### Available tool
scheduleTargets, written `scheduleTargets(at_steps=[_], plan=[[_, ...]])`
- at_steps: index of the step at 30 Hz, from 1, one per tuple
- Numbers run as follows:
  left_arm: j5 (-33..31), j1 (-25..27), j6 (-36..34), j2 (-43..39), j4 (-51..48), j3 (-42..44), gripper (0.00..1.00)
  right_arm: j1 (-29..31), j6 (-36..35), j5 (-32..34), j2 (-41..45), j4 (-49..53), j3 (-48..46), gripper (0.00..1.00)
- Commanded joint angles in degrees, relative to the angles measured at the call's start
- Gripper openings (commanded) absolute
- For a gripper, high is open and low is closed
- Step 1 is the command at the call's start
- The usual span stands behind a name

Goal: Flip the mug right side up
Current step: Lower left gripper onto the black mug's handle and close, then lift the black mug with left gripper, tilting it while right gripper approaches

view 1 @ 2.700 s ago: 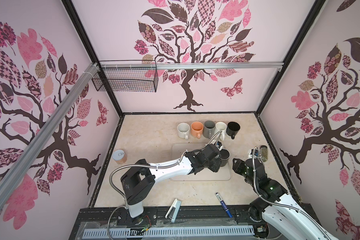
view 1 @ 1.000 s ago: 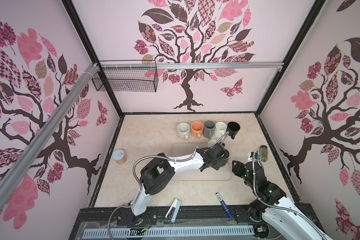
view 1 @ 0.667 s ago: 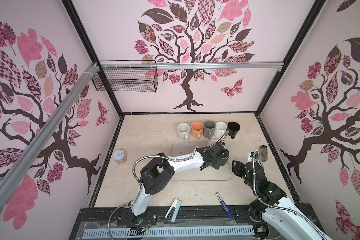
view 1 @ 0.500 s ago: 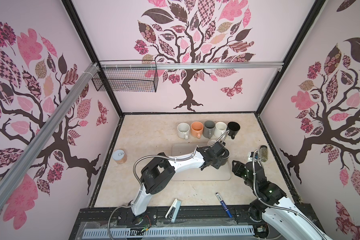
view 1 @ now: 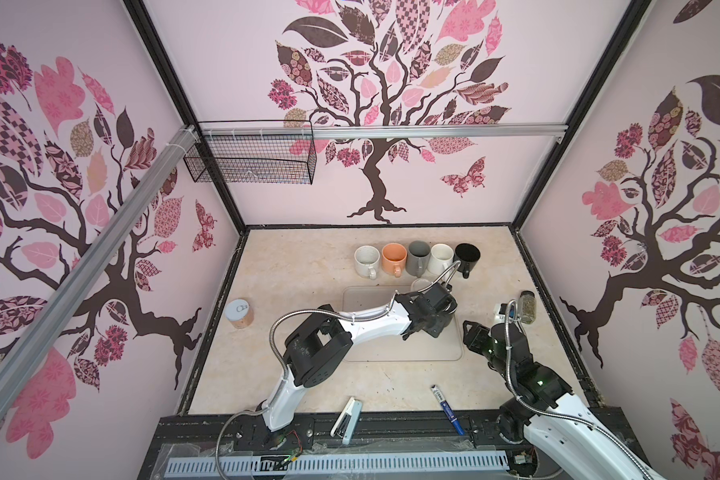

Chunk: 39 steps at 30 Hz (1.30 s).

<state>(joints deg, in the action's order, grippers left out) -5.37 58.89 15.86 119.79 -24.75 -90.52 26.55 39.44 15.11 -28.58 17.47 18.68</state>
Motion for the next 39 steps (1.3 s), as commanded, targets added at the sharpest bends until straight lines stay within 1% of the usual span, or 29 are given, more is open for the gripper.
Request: scheduleTargets(at_steps=[1,6,11,14,17,20,22,25,28,33,37,39], plan=[[-3.7,1.0,-1.7,-4.2,0.5,-1.1,0.00,-0.1,-0.2,-0.1,0.7,-0.1,1.0,0.56],[-8.1,3.2,-3.2,-8.3,-2.3,-1.2,0.00,-0.1,0.8,-1.6,2.3,0.2,0.9,0.56],[-10.2,3.5,-3.5,-14.6,-2.6,1.2,0.00,-0.1,1.2,-12.1,9.7,-3.5,0.2,0.55],[-12.4,3.3,-4.3,-18.5,-3.1,1.7,0.00,-0.1,2.2,-16.1,14.1,-5.5,-0.3,0.55],[-12.2,2.7,-4.2,-23.6,-1.3,3.8,0.00,-0.1,4.2,-19.8,15.3,-9.6,-1.3,0.56],[-8.2,1.1,-2.2,-30.1,2.1,7.2,0.00,-0.1,8.9,-27.0,13.8,-18.7,-4.0,0.58],[-2.4,-0.8,0.9,-34.9,5.7,10.5,0.00,-0.1,13.5,-30.9,11.1,-27.4,-6.7,0.60],[5.2,-4.0,6.9,-41.7,12.6,16.7,0.00,-0.1,19.3,-34.8,5.7,-41.5,-10.3,0.60],[10.0,-6.4,12.4,-47.5,18.5,22.3,0.00,0.0,22.4,-37.5,0.2,-51.0,-11.0,0.60],[16.7,-10.5,22.3,-54.0,29.6,30.3,0.00,-0.1,27.6,-41.5,-6.2,-65.2,-10.0,0.59],[20.9,-13.1,30.5,-56.1,43.2,36.2,0.00,0.0,33.8,-42.5,-12.2,-76.6,-8.9,0.57],[21.8,-13.1,31.9,-55.9,44.9,36.7,0.00,-0.1,36.8,-41.7,-15.5,-83.0,-8.6,0.56]])
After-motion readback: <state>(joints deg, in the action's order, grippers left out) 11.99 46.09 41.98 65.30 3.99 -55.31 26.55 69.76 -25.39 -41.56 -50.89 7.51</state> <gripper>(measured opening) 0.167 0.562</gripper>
